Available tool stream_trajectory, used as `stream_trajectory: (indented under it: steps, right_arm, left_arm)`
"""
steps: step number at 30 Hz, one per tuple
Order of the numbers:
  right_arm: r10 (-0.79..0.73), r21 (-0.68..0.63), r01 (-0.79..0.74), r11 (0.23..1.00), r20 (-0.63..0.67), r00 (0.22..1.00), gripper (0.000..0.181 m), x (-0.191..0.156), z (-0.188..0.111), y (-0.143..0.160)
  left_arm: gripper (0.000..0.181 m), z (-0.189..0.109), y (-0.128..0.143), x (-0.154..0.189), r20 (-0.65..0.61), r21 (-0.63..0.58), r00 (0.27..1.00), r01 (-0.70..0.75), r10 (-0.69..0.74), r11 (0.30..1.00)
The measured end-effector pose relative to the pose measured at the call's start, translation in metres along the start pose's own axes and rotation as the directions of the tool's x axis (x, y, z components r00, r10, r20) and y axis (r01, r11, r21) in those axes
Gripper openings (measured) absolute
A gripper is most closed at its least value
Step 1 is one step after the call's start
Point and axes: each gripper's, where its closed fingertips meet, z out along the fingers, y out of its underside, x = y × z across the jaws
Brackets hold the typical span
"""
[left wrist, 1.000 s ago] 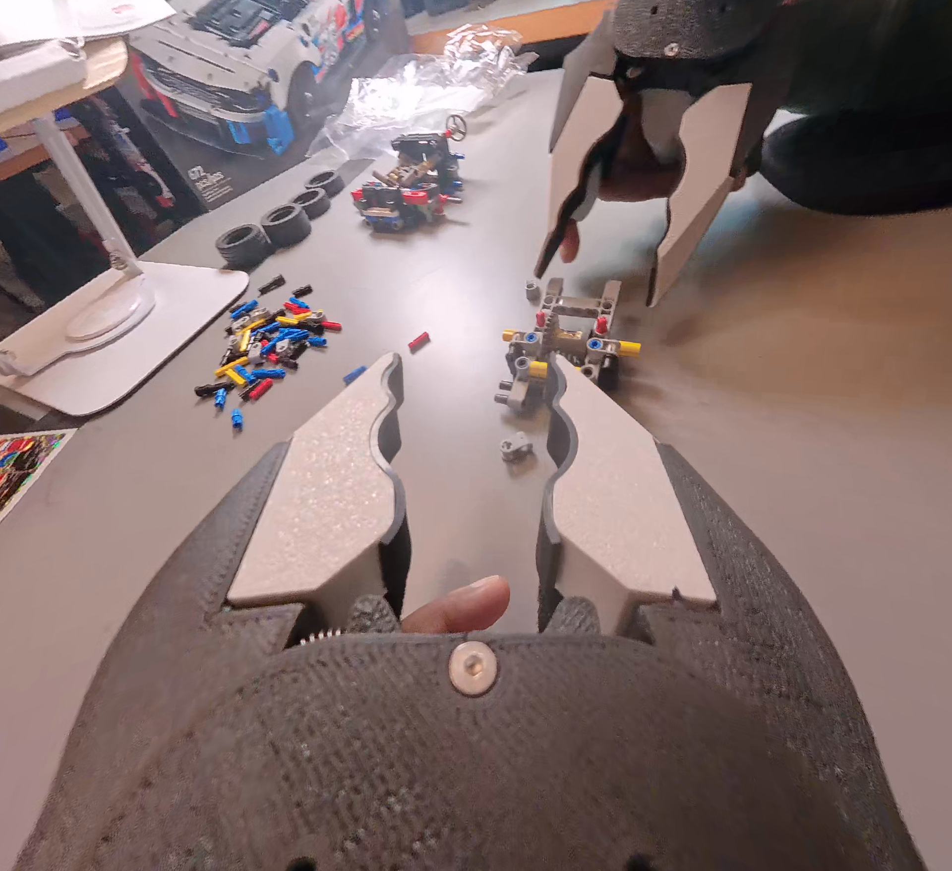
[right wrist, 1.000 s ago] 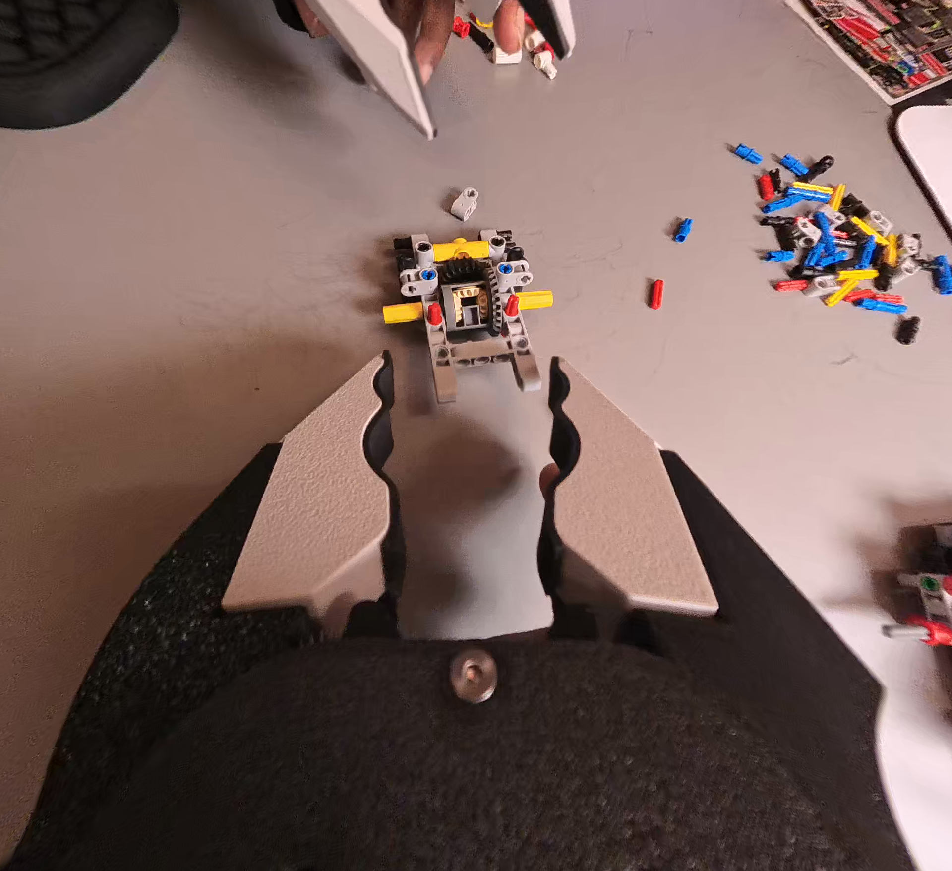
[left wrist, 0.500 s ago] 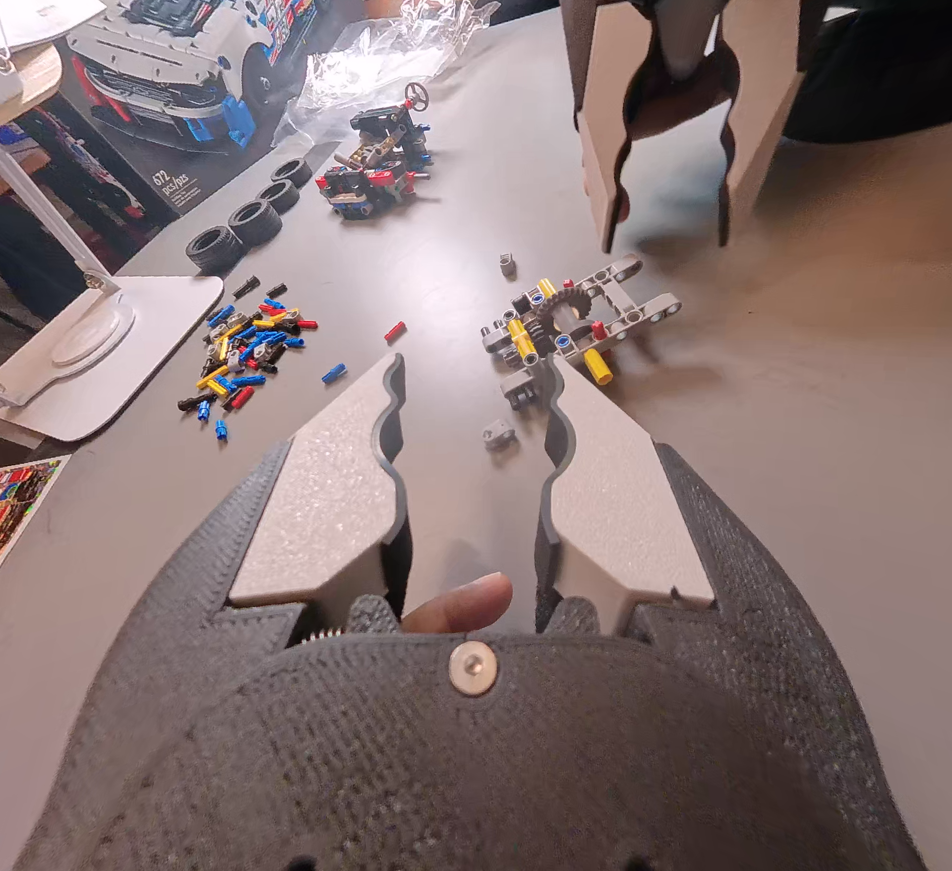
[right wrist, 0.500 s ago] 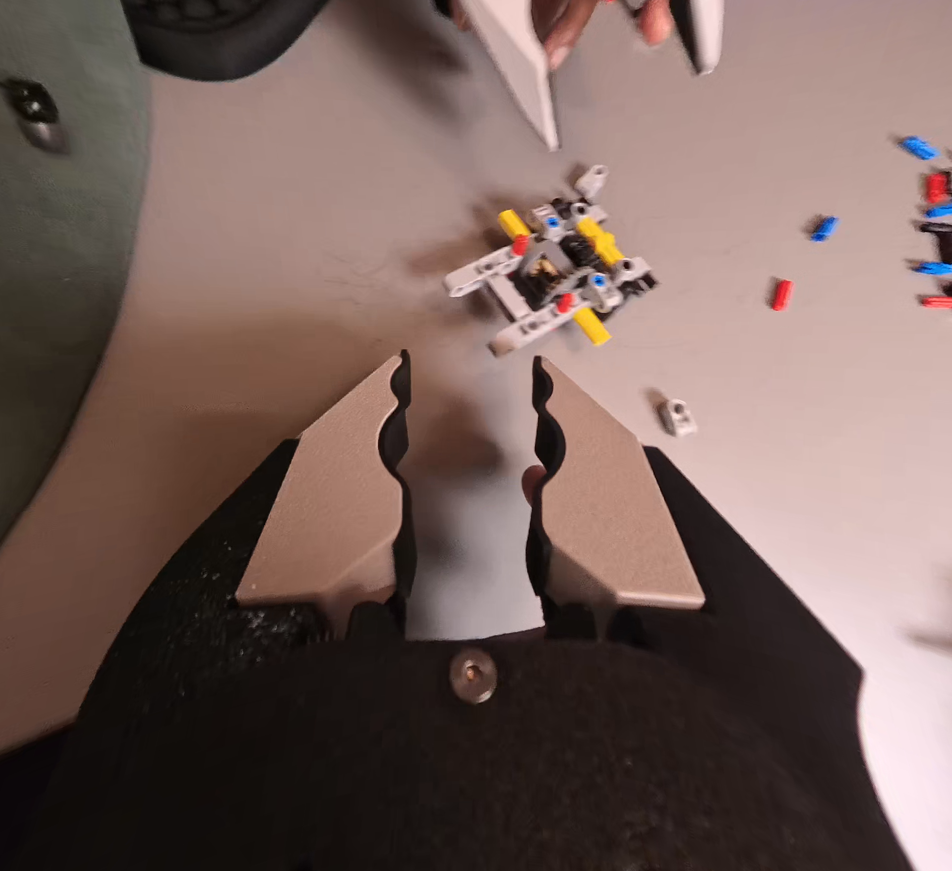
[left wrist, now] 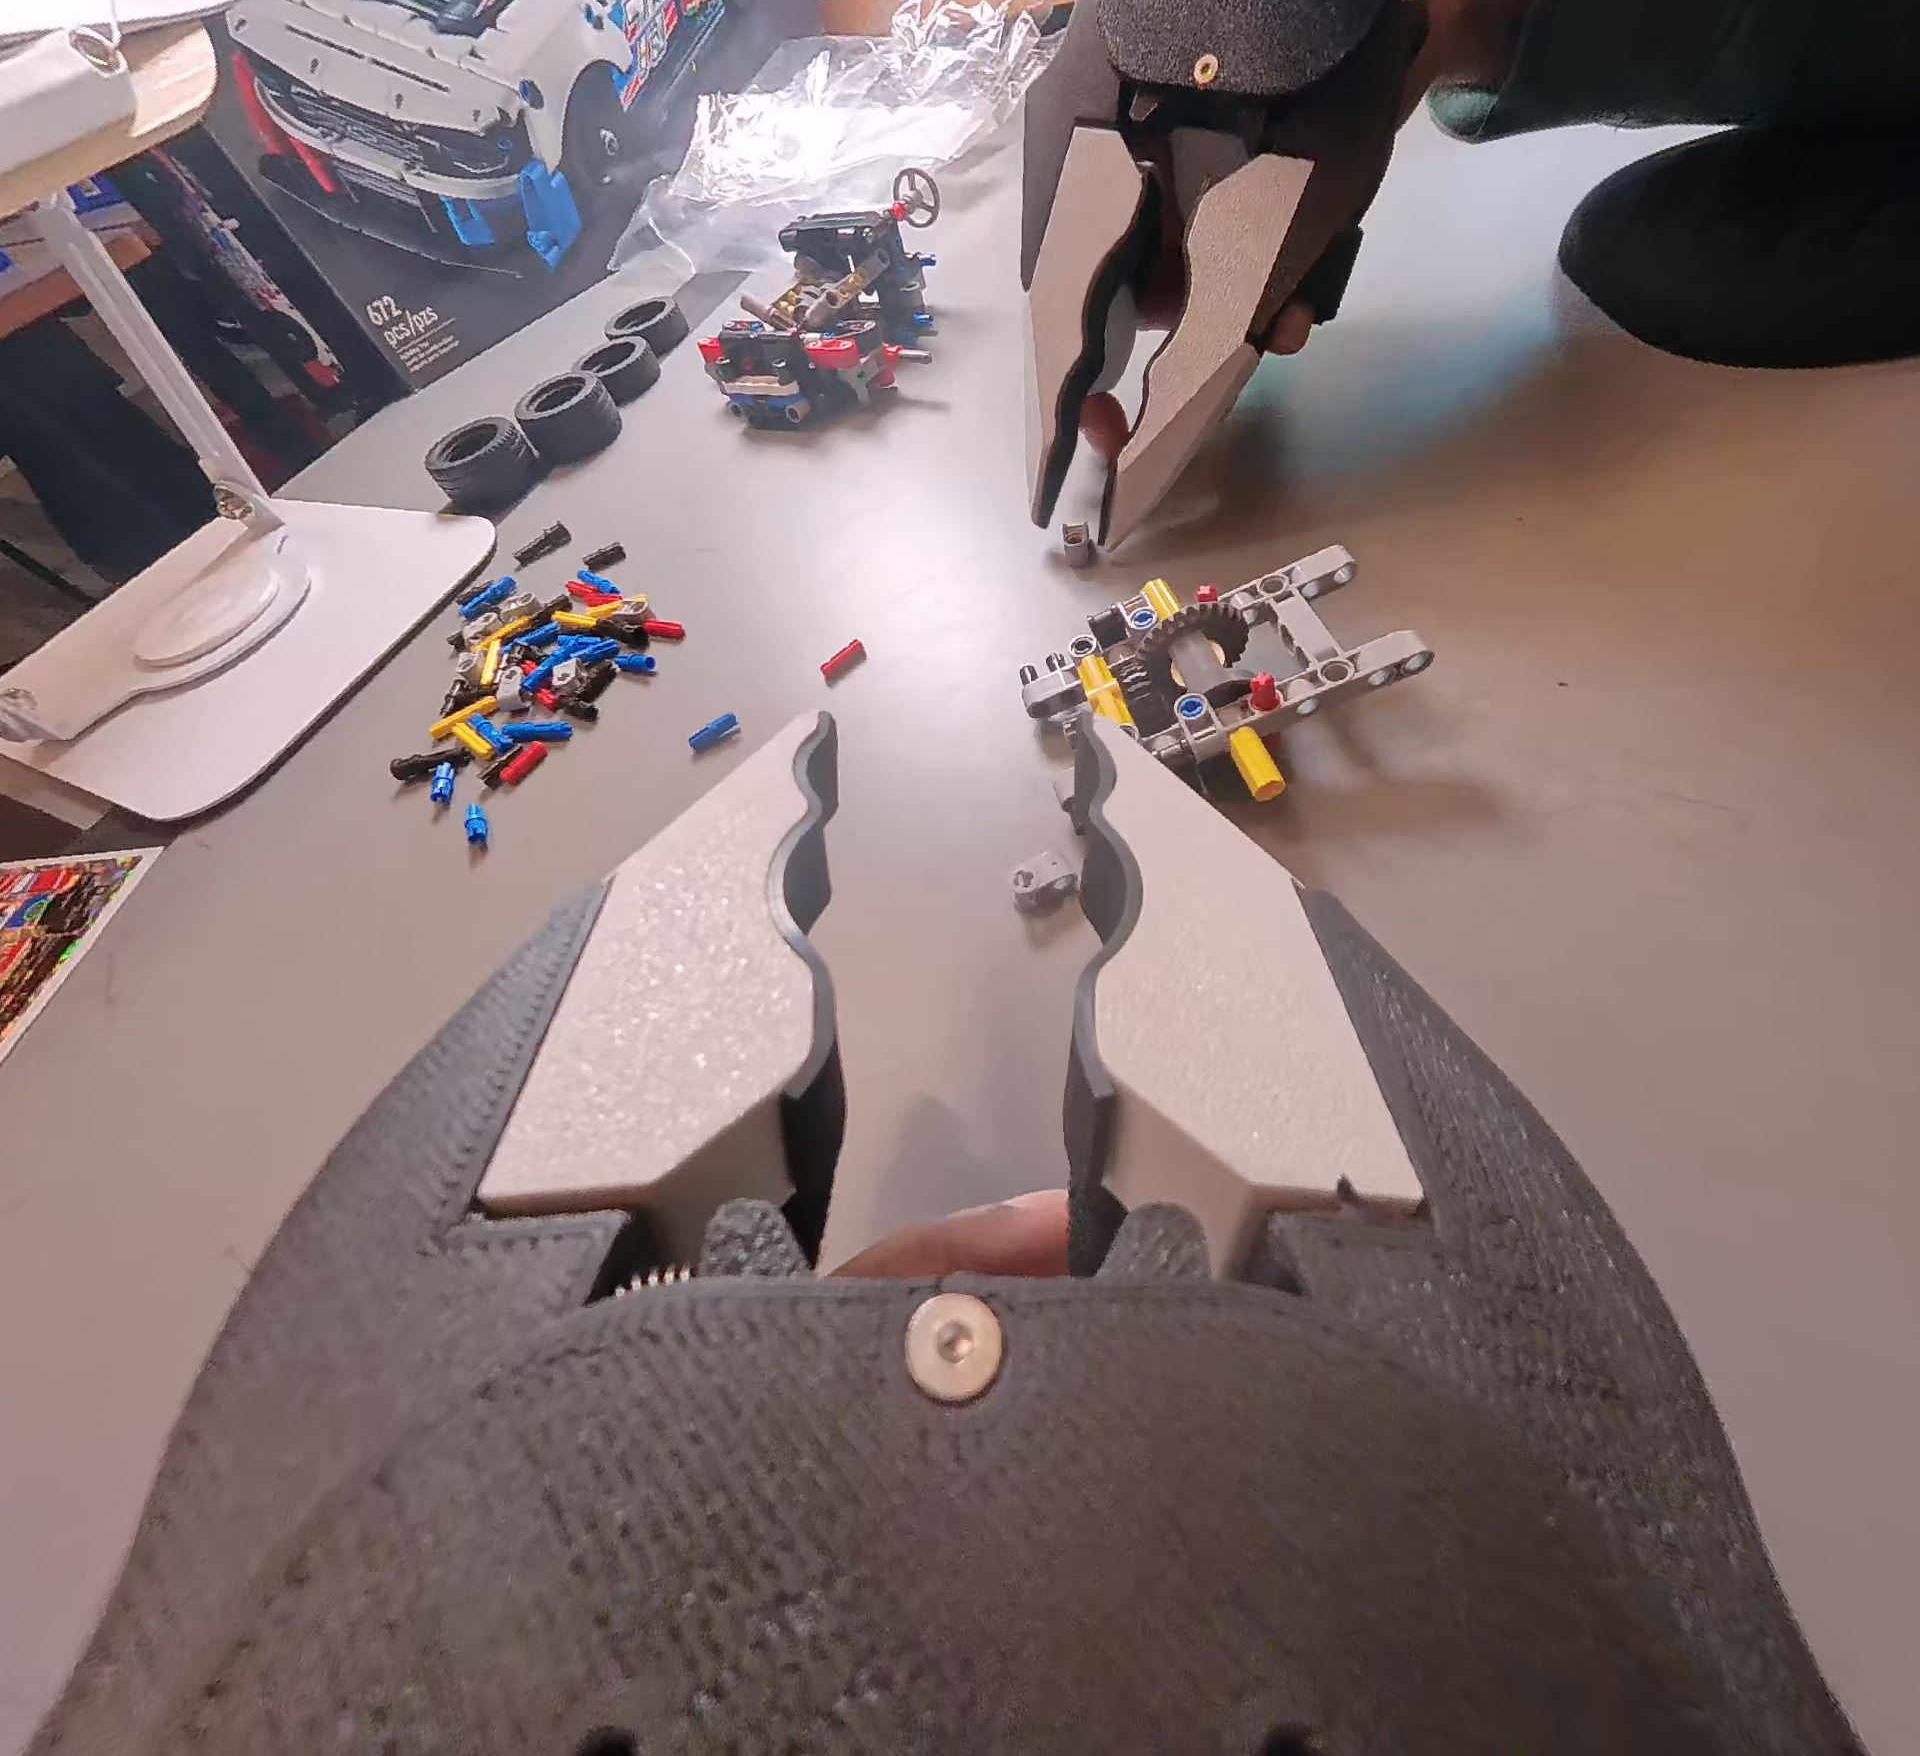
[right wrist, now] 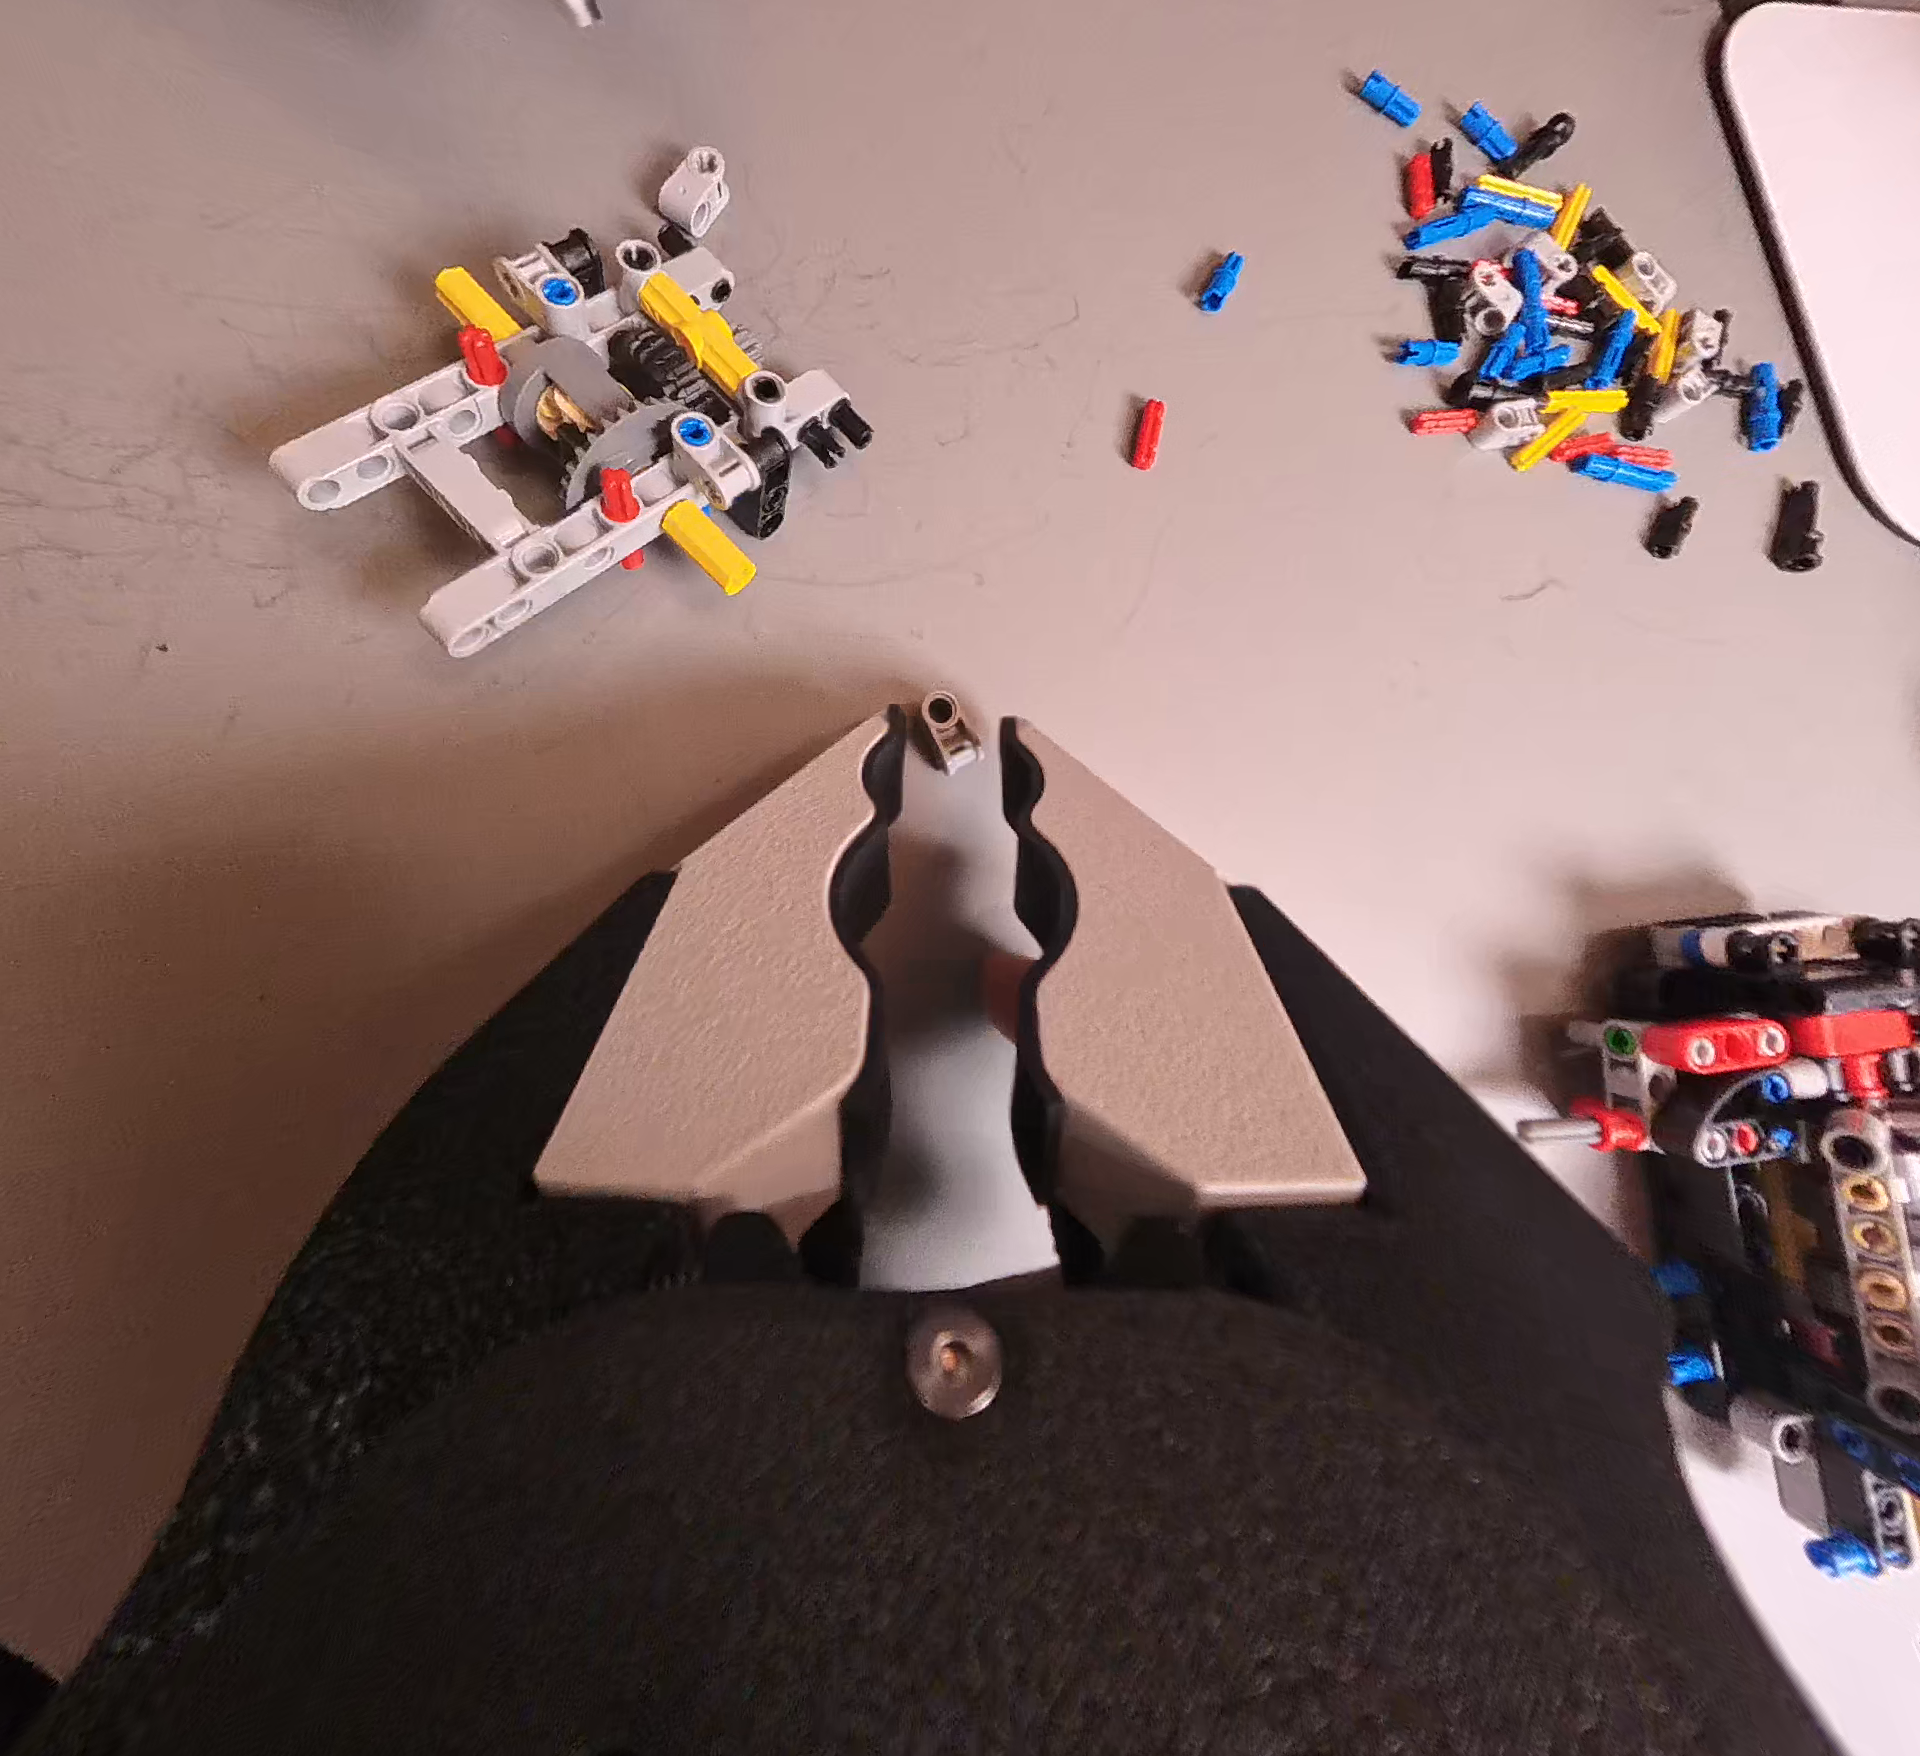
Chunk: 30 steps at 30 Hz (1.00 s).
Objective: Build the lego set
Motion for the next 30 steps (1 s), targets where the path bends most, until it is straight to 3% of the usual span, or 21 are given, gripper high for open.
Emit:
stream_trajectory:
  steps: [4,8,11,14,18,21,26,30]
  right_arm:
    - [-0.032,0.017,0.032,0.999,0.001,1.000,0.007,-0.008,-0.002,-0.004]
    - [-0.015,0.303,0.031,0.952,-0.054,0.998,0.007,-0.011,-0.024,-0.055]
    - [0.032,0.579,-0.035,0.814,0.015,0.999,0.007,-0.034,-0.055,-0.109]
    - [0.166,0.734,-0.348,0.584,0.311,0.936,0.007,-0.055,-0.077,-0.146]
    - [0.278,0.704,-0.630,0.328,0.566,0.777,0.007,-0.051,-0.084,-0.165]
    - [0.306,0.640,-0.737,0.217,0.673,0.674,0.007,-0.047,-0.081,-0.170]
    - [0.324,0.623,-0.761,0.182,0.693,0.644,0.007,-0.047,-0.073,-0.175]
    - [0.335,0.625,-0.755,0.199,0.680,0.652,0.007,-0.050,-0.067,-0.175]
  left_arm:
    - [0.042,-0.001,-0.001,-0.001,-0.002,0.007,1.000,0.016,-0.016,1.000]
    - [0.036,-0.005,-0.009,-0.004,-0.008,0.067,0.996,0.084,-0.084,0.994]
    - [0.033,-0.010,-0.031,0.005,-0.122,0.181,0.969,0.235,-0.215,0.955]
    - [0.033,-0.018,-0.057,0.017,-0.236,0.287,0.933,0.336,-0.274,0.897]
    - [0.031,-0.032,-0.089,0.030,-0.330,0.400,0.899,0.410,-0.288,0.820]
    - [0.024,-0.038,-0.100,0.026,-0.321,0.442,0.896,0.429,-0.308,0.787]
    - [0.018,-0.041,-0.106,0.021,-0.334,0.447,0.871,0.482,-0.360,0.754]
    - [0.013,-0.039,-0.104,0.021,-0.299,0.442,0.889,0.451,-0.347,0.775]
